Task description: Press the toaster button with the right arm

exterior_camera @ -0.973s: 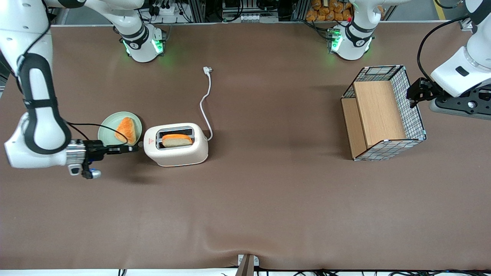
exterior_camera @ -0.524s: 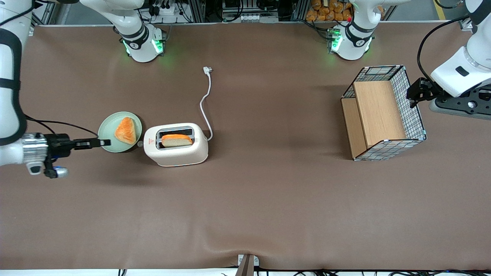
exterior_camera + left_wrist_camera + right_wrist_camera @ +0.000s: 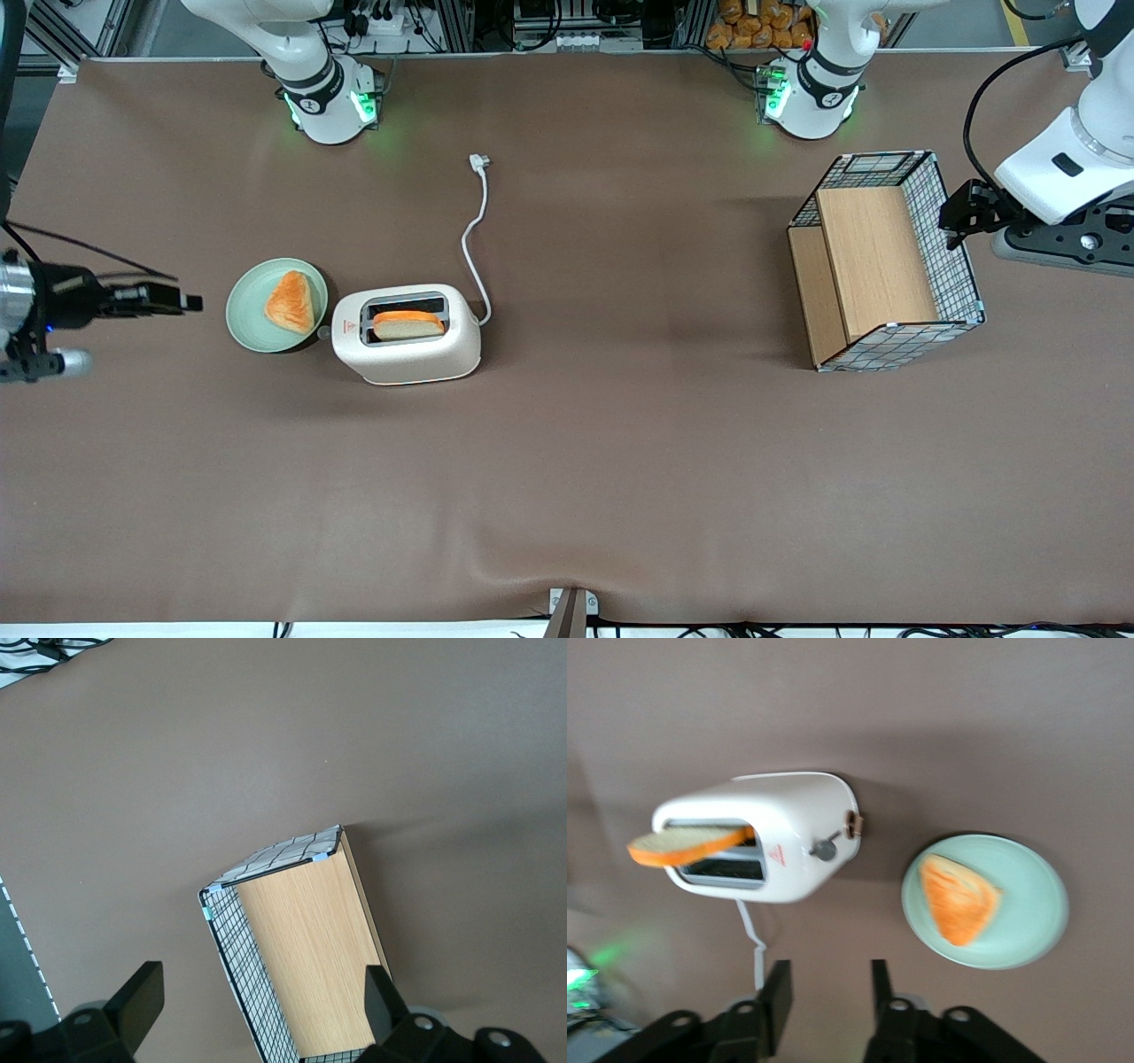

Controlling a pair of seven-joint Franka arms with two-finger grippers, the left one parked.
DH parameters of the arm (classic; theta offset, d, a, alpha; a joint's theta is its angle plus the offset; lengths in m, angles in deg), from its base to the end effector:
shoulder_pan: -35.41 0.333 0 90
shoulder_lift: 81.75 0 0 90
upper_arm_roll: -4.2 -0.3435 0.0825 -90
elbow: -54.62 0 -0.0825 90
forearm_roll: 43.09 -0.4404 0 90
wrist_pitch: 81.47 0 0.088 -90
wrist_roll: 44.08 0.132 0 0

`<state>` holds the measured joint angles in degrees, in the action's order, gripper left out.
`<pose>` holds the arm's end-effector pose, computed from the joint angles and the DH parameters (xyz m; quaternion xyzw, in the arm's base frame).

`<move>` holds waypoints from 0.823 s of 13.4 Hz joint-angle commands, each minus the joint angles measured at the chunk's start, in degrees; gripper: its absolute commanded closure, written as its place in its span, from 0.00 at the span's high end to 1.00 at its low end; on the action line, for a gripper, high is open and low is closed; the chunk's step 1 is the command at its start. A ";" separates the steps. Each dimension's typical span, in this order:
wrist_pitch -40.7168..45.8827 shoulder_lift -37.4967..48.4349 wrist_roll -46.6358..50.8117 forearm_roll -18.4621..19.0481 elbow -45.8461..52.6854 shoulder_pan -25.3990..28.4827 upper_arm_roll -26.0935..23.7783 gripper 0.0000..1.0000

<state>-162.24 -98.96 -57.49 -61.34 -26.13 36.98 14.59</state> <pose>0.6741 -0.0436 0.5130 -0.9796 -0.0414 0.1177 0.1575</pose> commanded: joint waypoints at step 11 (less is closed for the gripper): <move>-11.94 19.66 3.46 19.38 -14.68 4.58 -0.45 1.00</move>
<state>-169.95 -85.33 -56.54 -45.03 -32.83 40.13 14.49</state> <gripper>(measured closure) 0.000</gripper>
